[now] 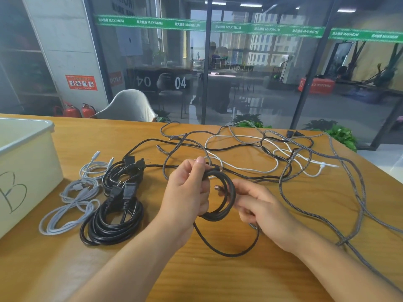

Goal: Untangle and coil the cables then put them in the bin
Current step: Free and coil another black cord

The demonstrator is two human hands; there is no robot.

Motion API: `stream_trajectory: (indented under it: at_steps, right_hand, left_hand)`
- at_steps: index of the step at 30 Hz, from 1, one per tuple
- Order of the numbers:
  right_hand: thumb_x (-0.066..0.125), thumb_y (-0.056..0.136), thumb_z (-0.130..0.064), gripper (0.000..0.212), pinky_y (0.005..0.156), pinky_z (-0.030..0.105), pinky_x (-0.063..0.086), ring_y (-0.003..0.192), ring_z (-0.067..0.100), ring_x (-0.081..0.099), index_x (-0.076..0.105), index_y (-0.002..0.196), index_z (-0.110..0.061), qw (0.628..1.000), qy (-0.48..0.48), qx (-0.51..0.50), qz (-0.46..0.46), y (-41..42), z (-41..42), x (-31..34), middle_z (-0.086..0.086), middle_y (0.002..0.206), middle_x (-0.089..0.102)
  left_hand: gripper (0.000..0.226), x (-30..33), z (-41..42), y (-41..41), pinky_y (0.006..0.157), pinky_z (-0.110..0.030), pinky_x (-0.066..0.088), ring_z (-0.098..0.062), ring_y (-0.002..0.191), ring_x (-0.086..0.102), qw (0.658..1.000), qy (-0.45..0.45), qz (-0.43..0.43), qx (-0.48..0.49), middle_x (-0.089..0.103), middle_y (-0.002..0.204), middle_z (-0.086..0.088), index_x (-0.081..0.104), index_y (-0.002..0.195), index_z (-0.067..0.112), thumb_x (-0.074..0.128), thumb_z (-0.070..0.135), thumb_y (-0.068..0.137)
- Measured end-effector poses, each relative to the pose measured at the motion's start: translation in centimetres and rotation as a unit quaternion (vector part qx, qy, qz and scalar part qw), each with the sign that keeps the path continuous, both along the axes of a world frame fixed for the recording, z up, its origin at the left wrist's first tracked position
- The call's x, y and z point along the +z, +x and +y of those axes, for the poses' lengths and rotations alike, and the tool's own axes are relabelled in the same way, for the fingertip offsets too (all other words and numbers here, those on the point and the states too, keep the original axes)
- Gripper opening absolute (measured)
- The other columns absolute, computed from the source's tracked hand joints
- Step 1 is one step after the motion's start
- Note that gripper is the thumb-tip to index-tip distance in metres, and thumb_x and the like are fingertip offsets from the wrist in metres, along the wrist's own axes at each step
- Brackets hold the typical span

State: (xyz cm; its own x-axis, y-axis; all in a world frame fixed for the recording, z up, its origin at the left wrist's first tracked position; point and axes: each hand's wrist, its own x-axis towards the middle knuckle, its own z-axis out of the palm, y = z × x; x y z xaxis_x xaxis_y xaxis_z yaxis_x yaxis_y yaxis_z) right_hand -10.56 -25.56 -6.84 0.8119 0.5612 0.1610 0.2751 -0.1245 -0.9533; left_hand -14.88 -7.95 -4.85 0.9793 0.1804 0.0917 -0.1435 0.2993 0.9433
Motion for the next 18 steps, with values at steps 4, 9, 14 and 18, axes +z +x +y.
stream_trajectory:
  at_steps: [4,9,14,18]
  right_hand:
    - [0.059,0.074,-0.033,0.043,0.073,0.022,0.043,0.086,0.020,0.050,0.073,0.111,-0.015,0.995,0.059,0.068,0.043,-0.1,-0.3,0.1,0.001,0.102,0.066]
    - [0.076,0.090,-0.046,0.029,0.074,0.031,0.045,0.078,0.015,0.051,0.070,0.091,-0.017,0.999,0.021,-0.031,-0.026,-0.7,1.0,-0.5,0.003,0.080,0.057]
    - [0.060,0.098,-0.050,0.023,0.077,0.048,0.050,0.080,0.028,0.063,0.075,0.093,-0.034,0.980,0.003,-0.137,-0.145,-1.5,1.9,-0.7,0.007,0.081,0.069]
    - [0.060,0.101,-0.040,0.024,0.085,0.020,0.050,0.104,0.005,0.067,0.077,0.115,-0.031,0.948,-0.010,-0.213,-0.237,-2.1,2.3,-0.4,-0.018,0.106,0.075]
  left_hand:
    - [0.025,-0.2,-0.4,-0.2,0.047,-0.028,0.014,-0.017,0.055,0.015,1.000,0.029,-0.005,0.001,0.030,0.062,0.000,0.055,0.096,0.014,0.048,0.035,0.108]
    - [0.027,-0.7,-0.8,-0.1,0.042,-0.023,0.020,-0.013,0.049,0.022,0.998,0.058,0.007,0.008,0.032,0.060,0.001,0.055,0.095,0.013,0.048,0.036,0.108]
    - [0.026,-0.8,-1.0,0.0,0.042,-0.023,0.019,-0.012,0.049,0.022,0.999,0.051,0.012,0.004,0.032,0.061,0.000,0.053,0.095,0.014,0.048,0.035,0.109]
    - [0.029,-0.5,-1.1,0.1,0.044,-0.026,0.018,-0.012,0.049,0.022,0.999,0.050,-0.005,0.005,0.034,0.060,0.002,0.052,0.099,0.009,0.047,0.036,0.108]
